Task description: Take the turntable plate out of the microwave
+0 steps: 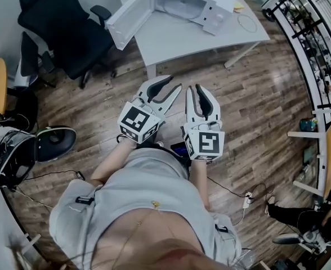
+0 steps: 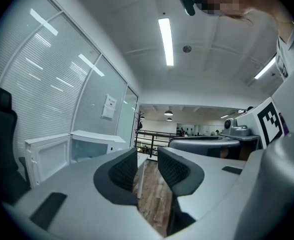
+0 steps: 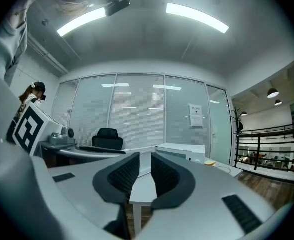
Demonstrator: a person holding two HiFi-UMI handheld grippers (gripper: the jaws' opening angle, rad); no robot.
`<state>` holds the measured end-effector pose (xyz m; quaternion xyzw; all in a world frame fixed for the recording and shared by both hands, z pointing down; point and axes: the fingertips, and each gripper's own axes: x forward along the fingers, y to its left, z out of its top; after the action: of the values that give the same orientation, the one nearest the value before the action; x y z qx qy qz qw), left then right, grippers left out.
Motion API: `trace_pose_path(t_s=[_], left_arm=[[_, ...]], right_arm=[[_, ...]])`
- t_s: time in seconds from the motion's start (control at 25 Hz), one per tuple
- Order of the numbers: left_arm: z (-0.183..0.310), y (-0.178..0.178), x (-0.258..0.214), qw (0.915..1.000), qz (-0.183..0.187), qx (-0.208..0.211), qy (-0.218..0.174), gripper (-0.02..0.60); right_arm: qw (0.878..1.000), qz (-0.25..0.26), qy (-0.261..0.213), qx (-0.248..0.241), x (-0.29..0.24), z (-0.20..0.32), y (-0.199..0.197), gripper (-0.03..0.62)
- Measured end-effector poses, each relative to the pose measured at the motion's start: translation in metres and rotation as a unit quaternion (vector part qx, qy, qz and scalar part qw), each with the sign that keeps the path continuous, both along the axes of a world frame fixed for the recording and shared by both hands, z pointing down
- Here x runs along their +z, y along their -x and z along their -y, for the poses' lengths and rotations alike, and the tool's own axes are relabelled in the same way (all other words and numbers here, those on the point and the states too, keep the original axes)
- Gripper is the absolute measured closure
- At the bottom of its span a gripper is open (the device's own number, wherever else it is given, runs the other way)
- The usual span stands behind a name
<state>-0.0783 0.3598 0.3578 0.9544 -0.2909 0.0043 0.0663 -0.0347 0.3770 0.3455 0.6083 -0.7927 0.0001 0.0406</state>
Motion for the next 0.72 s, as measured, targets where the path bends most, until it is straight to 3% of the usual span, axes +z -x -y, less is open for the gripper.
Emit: trace_pose_path(t_s=[0.4, 0.72], left_arm=[[0.106, -0.019, 0.006, 0.9997, 0.001, 0.026, 0.004, 0.456], [0.16, -0.017, 0.012, 0.9989, 0.006, 0.043, 0.019, 0.456]], right_arm=[[1.0, -0.011, 0.009, 0.01, 0.007, 0.104, -0.011, 0.517], [1.0, -0.007, 0.022, 0.016, 0.011, 0.16, -0.006, 0.517]])
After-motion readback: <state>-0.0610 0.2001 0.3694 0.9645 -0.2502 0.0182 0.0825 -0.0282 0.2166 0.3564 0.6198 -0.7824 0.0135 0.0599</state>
